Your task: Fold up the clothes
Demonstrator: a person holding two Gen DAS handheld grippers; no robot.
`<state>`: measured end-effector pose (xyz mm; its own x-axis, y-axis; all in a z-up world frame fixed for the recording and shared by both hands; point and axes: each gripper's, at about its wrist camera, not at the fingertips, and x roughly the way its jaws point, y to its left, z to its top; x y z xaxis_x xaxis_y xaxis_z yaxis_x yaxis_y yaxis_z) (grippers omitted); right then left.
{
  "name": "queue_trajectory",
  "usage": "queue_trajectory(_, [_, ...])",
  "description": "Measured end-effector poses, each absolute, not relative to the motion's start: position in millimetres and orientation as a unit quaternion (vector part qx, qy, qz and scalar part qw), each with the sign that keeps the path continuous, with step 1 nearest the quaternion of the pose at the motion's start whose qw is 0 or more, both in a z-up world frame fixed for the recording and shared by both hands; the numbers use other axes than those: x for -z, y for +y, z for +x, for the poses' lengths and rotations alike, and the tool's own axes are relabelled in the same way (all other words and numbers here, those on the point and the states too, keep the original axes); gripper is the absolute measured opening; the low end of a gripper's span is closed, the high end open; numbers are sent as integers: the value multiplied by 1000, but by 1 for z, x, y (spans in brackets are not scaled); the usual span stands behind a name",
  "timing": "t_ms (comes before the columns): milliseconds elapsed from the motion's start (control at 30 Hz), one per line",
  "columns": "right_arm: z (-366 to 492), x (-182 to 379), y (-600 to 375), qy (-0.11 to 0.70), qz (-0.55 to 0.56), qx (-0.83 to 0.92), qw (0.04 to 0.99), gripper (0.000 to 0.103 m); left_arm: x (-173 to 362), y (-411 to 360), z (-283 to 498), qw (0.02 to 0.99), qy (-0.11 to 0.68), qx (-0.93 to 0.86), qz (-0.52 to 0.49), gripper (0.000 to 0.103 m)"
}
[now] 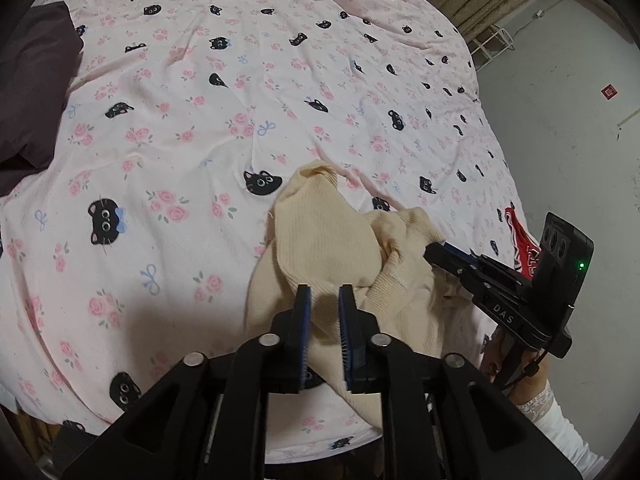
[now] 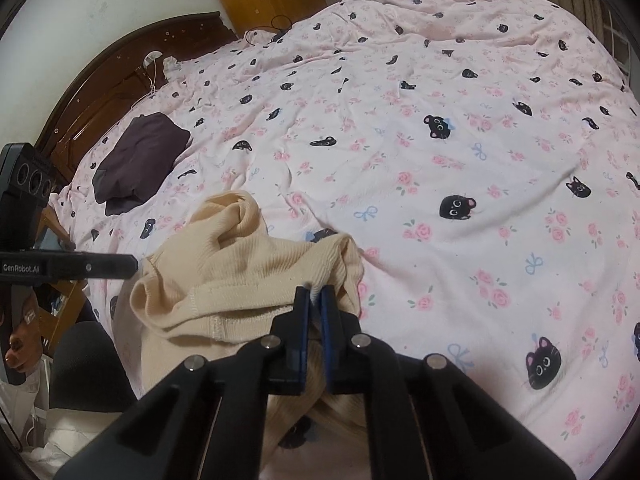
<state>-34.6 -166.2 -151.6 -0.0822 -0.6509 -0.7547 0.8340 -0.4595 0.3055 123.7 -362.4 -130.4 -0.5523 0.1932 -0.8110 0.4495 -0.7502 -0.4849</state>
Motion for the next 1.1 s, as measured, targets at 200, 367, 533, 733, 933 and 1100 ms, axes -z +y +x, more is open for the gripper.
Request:
queue_trajectory(200, [-32,148,-163,102,444,730,510,6,126,-358,132,70,371,810,449,56])
queue_trajectory(367, [-31,146,-162,99,443,729,512,6,136,-347,128,70,369,804,461,56])
queue_trajectory(533, [-31,144,-161,96,442,729,513,6,150,-336,120,77,364,801,470,56])
queue_trajectory(733, [-30,143,-158,95,443,728,514,6,161,-337,118,88,380,801,455,44])
queue_trajectory(933, [-29,143,-156,96,444,726,516,6,164,-338,119,81,380,806,447,9])
queue_trajectory(1100, [-24,137,-151,95,438,726,521,6,153,-342,125,87,381,812,434,9])
